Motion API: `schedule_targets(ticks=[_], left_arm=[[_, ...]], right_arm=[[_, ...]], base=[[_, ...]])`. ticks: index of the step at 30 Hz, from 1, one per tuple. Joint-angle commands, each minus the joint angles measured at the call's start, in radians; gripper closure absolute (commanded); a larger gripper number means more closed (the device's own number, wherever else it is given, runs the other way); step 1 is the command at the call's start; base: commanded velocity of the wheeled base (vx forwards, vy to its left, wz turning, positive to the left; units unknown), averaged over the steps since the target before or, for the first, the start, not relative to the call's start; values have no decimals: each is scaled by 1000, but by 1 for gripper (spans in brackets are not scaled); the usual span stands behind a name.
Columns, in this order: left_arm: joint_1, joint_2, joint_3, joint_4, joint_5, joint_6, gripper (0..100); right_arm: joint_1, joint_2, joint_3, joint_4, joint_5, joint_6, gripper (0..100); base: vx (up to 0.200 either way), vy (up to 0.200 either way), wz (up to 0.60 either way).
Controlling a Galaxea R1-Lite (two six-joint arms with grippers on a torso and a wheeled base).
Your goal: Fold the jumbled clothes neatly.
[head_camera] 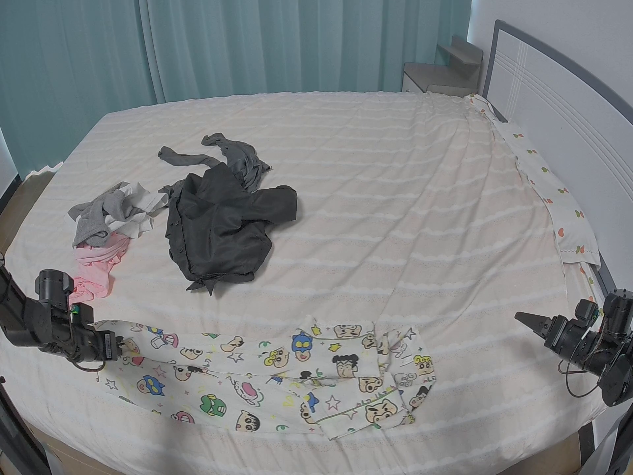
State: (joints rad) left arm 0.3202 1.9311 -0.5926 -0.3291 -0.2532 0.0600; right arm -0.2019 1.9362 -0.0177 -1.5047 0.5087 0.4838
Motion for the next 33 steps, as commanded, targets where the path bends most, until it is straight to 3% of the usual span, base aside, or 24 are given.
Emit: schedule_targets(ticks=[1, 7, 13, 14, 15, 17, 18, 20, 26, 33], left_arm=[[74, -26, -6, 21, -3, 23, 100], [33, -121, -13, 121, -17, 12, 100], [-139, -265, -87, 298, 9, -157, 100], [-139, -265, -87, 298, 9, -157, 100], [-217, -299, -136, 371, 35, -212, 100], [-265, -310, -159, 397, 51, -244, 100], [-349, -320, -204, 423, 77, -307, 100], [-437, -316, -248, 440, 121, -367, 100], [-716, -211, -415, 460, 325, -519, 100], [-934, -67, -566, 461, 345, -660, 100]], right_arm=[[-2, 3, 18, 0, 1, -1, 0], [-2, 4, 18, 0, 1, -1, 0], [-7, 23, 18, -3, 4, -1, 0], [-7, 23, 18, -3, 4, -1, 0], [-8, 29, 18, -8, 4, -1, 0], [-8, 29, 18, -8, 4, -1, 0], [-8, 29, 18, -8, 4, -1, 0], [-8, 27, 18, -8, 4, -1, 0], [-8, 40, 18, -12, 4, -1, 0], [-8, 41, 18, -11, 4, -1, 0]], base=[[0, 0, 0], [0, 0, 0], [0, 0, 0], [0, 0, 0], [0, 0, 0], [0, 0, 0], [0, 0, 0], [0, 0, 0], [0, 0, 0], [0, 0, 0]])
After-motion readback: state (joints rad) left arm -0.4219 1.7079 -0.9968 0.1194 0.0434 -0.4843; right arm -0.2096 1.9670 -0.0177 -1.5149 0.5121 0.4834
